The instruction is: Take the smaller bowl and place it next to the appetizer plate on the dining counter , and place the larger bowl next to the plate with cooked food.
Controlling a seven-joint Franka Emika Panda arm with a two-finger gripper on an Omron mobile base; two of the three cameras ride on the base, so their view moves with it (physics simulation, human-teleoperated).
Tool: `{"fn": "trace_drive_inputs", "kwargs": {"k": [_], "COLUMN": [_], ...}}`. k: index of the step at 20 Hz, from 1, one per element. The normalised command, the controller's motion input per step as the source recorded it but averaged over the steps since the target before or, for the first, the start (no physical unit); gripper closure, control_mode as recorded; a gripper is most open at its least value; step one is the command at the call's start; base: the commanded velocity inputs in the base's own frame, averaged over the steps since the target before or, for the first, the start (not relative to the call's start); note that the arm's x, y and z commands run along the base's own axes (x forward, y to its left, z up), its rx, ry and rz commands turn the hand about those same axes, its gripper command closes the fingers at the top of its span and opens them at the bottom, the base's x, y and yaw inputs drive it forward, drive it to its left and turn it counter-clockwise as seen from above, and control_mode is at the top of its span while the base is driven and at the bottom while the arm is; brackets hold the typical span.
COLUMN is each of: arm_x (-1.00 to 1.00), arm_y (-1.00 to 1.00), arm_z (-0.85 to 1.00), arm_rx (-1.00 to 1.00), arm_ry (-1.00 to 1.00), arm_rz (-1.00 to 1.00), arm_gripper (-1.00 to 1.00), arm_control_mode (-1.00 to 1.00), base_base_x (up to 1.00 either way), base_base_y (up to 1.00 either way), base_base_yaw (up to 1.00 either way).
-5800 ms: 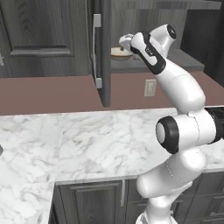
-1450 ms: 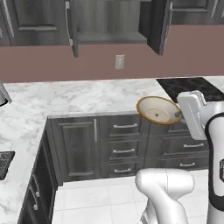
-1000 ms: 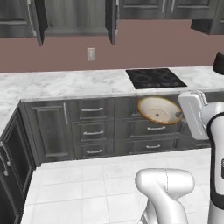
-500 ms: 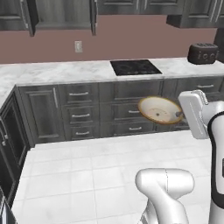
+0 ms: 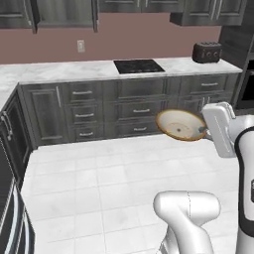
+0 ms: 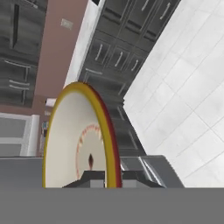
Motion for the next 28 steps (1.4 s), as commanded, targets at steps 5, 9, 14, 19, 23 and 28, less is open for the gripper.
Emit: {"fn": "trace_drive_inputs", "kwargs": {"k": [5, 9, 14, 19, 23, 28], "arm_x": [0.00, 0.00, 0.00, 0.00, 0.00, 0.00], "arm_y": [0.00, 0.00, 0.00, 0.00, 0.00, 0.00], "arm_z": [0.00, 0.00, 0.00, 0.00, 0.00, 0.00], "arm_rx": [0.00, 0.00, 0.00, 0.00, 0.00, 0.00], "arm_ry": [0.00, 0.00, 0.00, 0.00, 0.00, 0.00], "arm_rz": [0.00, 0.00, 0.00, 0.00, 0.00, 0.00], "arm_gripper": [1.00, 1.00, 1.00, 1.00, 1.00, 1.00], "arm_control_mode": [1.00, 1.00, 1.00, 1.00, 1.00, 1.00], "base_base_x": [-1.00, -1.00, -1.00, -1.00, -1.00, -1.00], "base_base_y": [-0.50, -0.74, -0.78, -0.91, -1.00, -1.00], "base_base_yaw": [-0.08, -0.07, -0.07, -0.05, 0.00, 0.00]}}
